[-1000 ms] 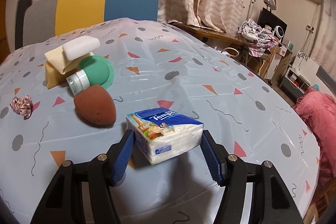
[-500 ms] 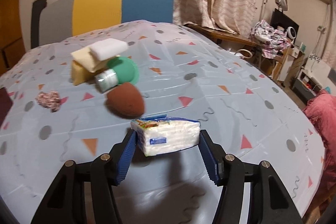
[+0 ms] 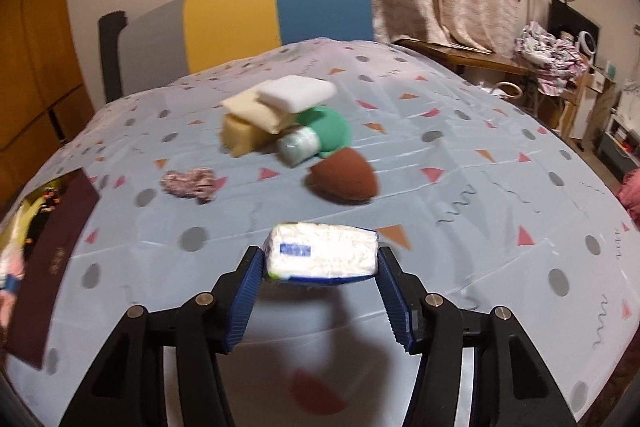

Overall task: Organize rigid objects
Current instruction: 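Carry the tissue pack to the tray and release it with the right tool, then grasp the pink satin scrunchie with the left tool while the right tool grasps the brown makeup sponge, then carry the satin scrunchie to the tray and release it with the left tool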

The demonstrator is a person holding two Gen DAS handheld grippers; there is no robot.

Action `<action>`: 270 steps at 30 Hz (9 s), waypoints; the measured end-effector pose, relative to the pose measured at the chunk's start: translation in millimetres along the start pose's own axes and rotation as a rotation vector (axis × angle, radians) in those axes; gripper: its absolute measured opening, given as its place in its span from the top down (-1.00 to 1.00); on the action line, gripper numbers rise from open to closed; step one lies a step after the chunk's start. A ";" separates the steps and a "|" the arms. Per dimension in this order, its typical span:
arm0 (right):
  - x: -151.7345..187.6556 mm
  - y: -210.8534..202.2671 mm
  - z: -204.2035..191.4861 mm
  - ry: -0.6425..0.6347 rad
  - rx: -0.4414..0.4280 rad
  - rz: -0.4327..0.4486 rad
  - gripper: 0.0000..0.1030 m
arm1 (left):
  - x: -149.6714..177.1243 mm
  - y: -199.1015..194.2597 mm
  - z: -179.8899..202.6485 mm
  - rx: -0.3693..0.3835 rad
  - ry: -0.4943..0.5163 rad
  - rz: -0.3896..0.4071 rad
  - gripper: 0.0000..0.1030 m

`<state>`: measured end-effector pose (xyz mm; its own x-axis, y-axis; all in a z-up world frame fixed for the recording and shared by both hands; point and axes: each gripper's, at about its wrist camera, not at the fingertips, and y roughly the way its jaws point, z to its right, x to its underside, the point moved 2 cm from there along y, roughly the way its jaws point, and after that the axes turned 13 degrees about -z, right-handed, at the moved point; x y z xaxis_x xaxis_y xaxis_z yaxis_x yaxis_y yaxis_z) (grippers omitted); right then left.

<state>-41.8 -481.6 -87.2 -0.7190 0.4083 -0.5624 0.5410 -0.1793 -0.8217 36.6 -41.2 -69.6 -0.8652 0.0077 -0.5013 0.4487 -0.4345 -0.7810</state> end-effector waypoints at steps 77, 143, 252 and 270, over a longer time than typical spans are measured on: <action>45.3 -4.4 -134.0 -0.084 -0.295 -0.203 -0.51 | 16.2 -1.0 34.0 0.078 0.082 -0.059 -0.13; -66.1 93.9 67.9 0.163 -0.024 -0.036 0.04 | -29.4 105.3 204.6 0.123 0.291 -0.243 -0.19; -62.5 87.0 44.2 0.055 0.160 0.011 -0.01 | -47.3 24.1 73.9 0.038 0.109 0.012 0.54; -60.9 84.8 28.9 -0.015 0.216 0.022 -0.01 | -42.8 37.3 -35.3 -0.137 -0.108 -0.027 0.51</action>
<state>35.3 -547.4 -125.3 -0.7151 0.3892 -0.5806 0.4517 -0.3766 -0.8088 98.3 -26.0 -90.5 -0.8929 -0.0823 -0.4426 0.4451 -0.3089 -0.8405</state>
